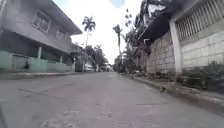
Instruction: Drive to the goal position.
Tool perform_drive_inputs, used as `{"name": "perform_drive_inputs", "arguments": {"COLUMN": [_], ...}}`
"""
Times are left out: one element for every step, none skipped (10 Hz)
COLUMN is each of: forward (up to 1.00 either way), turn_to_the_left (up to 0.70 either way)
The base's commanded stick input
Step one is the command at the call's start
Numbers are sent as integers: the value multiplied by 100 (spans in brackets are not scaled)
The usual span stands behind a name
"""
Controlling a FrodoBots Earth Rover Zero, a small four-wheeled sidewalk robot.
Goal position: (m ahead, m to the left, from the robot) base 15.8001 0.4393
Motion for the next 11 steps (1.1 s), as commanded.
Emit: {"name": "perform_drive_inputs", "arguments": {"forward": [61, 67, 70, 70, 70, 70, 70, 70, 70, 70, 70], "turn_to_the_left": [0, 0, 0, 0, 0, 0, 0, 0, 0, 0, 0]}}
